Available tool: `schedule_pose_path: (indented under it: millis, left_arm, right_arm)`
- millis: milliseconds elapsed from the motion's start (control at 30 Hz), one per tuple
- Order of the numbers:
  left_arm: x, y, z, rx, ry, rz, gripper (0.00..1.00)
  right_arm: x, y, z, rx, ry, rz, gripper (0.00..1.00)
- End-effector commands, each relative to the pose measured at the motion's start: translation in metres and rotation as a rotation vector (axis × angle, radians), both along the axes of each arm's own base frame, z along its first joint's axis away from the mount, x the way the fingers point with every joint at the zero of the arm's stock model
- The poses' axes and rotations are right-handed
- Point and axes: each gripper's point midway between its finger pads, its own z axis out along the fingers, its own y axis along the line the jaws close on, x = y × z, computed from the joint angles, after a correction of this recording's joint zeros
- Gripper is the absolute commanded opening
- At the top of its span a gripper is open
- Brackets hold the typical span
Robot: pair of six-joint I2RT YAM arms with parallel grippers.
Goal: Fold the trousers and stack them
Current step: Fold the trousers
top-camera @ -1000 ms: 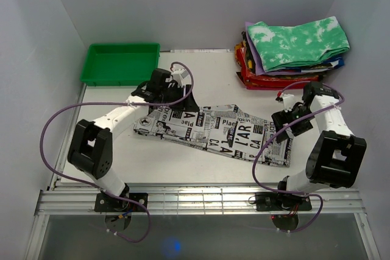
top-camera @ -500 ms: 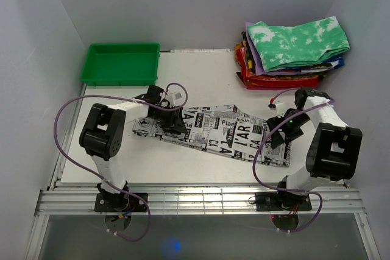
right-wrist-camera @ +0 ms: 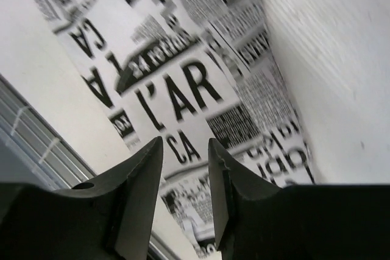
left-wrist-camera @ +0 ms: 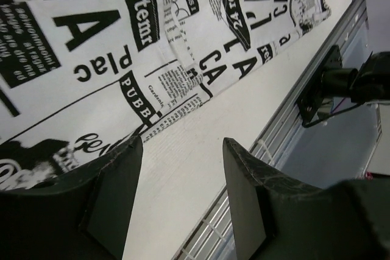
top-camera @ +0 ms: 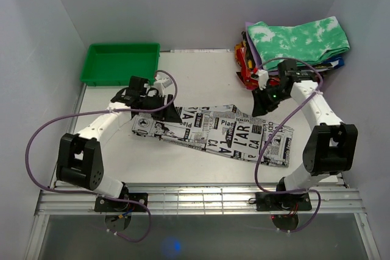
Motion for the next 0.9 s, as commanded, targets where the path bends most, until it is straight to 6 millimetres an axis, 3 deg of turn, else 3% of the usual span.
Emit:
schedule_pose_path:
  millis: [0,33,67,100,167,300,400,567,867]
  left_arm:
    - [0.016,0.022,0.025,-0.004,-0.033,0.121,0.66]
    - [0.02,0.026,0.028,-0.001,-0.031,0.139,0.66]
    - [0.025,0.036,0.029,0.005,-0.016,0.173,0.66]
    - [0.031,0.041,0.035,0.005,-0.024,0.191,0.66]
    - [0.04,0.054,0.037,0.011,-0.02,0.237,0.66]
    - [0.054,0.075,0.041,0.028,-0.044,0.306,0.67]
    - [0.062,0.088,0.046,0.032,-0.055,0.363,0.67]
    - [0.062,0.101,0.05,0.038,-0.066,0.414,0.67]
    - [0.043,0.106,0.044,0.047,-0.048,0.425,0.68]
  right_arm:
    - [0.017,0.081,0.038,0.189,-0.067,0.061,0.42]
    - [0.02,0.096,0.042,0.22,-0.066,0.07,0.46]
    - [0.031,0.111,0.041,0.261,-0.045,0.028,0.56]
    - [0.034,0.131,0.044,0.282,-0.033,0.017,0.56]
    - [0.047,0.153,0.029,0.27,0.018,-0.037,0.56]
    - [0.04,0.208,0.015,0.288,0.101,-0.024,0.54]
    - [0.035,0.227,-0.003,0.27,0.142,-0.02,0.52]
    - [0.03,0.235,-0.04,0.245,0.229,-0.041,0.49]
    - [0.048,0.232,-0.069,0.175,0.204,-0.087,0.49]
